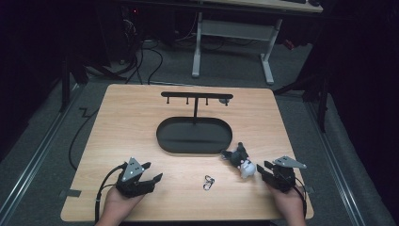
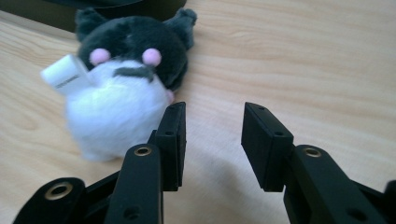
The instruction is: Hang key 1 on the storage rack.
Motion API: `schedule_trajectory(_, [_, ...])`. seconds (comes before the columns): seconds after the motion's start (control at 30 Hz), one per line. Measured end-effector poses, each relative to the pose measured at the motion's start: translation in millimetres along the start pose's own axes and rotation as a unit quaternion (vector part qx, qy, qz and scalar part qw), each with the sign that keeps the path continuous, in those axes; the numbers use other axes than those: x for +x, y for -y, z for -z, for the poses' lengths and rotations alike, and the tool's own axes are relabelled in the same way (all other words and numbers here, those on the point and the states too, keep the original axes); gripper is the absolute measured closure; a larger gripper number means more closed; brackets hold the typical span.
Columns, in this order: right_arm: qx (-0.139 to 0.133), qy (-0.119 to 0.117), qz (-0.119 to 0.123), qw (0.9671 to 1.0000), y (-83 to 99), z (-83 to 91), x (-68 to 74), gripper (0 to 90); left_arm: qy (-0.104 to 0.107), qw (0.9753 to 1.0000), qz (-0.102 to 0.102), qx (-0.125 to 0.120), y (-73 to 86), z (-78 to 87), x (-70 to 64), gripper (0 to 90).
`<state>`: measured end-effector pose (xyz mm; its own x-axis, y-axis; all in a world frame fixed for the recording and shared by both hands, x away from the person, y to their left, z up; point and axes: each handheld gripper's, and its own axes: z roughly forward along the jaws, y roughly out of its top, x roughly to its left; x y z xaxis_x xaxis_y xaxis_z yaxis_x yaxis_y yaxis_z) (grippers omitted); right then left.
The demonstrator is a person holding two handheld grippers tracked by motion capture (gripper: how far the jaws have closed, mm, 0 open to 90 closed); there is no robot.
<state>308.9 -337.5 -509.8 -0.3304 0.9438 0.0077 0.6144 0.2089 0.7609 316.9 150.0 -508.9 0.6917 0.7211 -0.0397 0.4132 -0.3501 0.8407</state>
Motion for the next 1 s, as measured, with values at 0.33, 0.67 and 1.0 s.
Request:
schedule_trajectory(0.33, [0.004,0.008,0.003,1.0,3.8,5.9,8.6,48.2,0.024,0.9992,0.027,-0.014,-0.7,-9.1,10.5,38.7])
schedule_trajectory(0.67, [0.046,0.015,-0.012,0.9988,2.7,10.7,3.5,44.9,0.031,0.9994,-0.01,-0.012,-0.8,-9.6,9.2,38.9])
schedule_trajectory(1.0, [0.122,0.017,-0.003,0.9923,-8.7,17.0,-3.2,41.3,0.043,0.9989,-0.013,-0.012,-1.5,-6.9,6.1,38.8])
